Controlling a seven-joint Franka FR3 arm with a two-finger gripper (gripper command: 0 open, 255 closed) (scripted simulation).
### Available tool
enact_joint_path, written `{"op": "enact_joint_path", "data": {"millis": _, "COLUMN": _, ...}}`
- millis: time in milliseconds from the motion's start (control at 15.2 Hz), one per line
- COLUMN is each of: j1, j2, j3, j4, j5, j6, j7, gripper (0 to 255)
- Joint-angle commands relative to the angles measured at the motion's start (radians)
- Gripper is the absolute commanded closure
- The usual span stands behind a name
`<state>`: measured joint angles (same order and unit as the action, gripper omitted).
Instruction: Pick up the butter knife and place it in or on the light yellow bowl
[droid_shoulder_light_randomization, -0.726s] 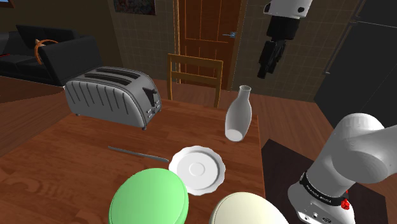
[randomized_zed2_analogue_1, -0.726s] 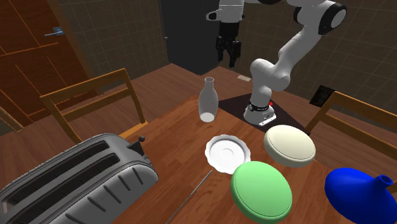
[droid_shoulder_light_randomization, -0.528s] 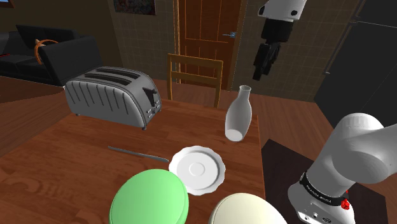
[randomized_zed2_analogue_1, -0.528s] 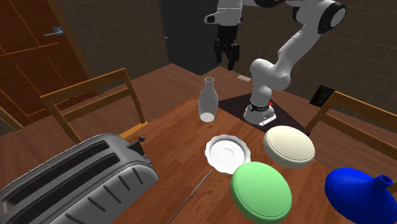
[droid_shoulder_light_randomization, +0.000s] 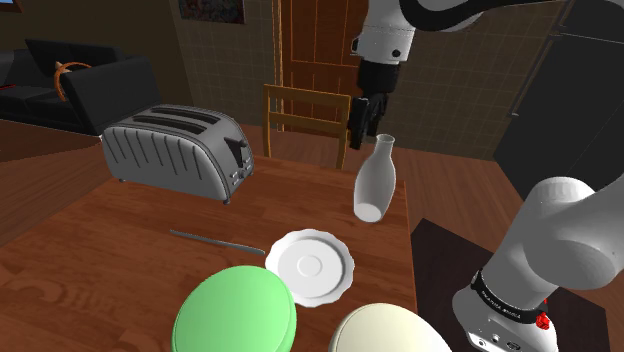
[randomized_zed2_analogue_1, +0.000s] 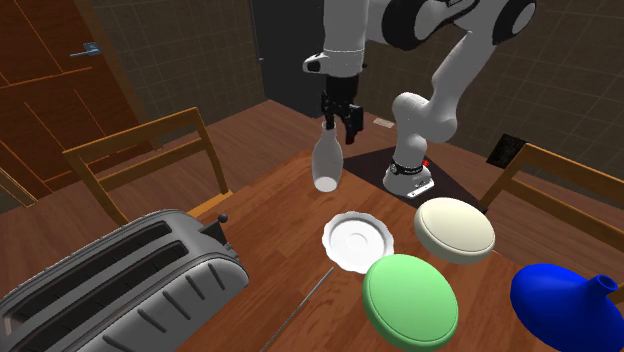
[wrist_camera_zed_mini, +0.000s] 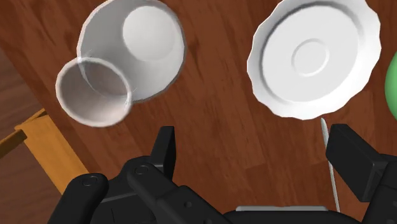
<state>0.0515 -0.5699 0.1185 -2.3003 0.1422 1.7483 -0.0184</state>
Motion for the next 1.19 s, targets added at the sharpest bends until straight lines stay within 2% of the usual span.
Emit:
{"op": "enact_joint_path", "data": {"millis": 0, "j1": 0.01, "j2": 0.062, "j3": 0.025, "j4": 0.019, "j5": 0.001, "j6": 0.043, "j7": 0.007, "gripper": 0}}
{"op": "enact_joint_path", "data": {"millis": 528, "j1": 0.045, "j2": 0.334, "j3": 0.122, "j4": 0.134, "j5": -0.029, "j6": 0.188, "j7": 0.054, "gripper": 0}}
{"op": "enact_joint_path", "data": {"millis": 1122, "j1": 0.1, "j2": 0.669, "j3": 0.202, "j4": 0.347, "j5": -0.143, "j6": 0.278, "j7": 0.138, "gripper": 0}}
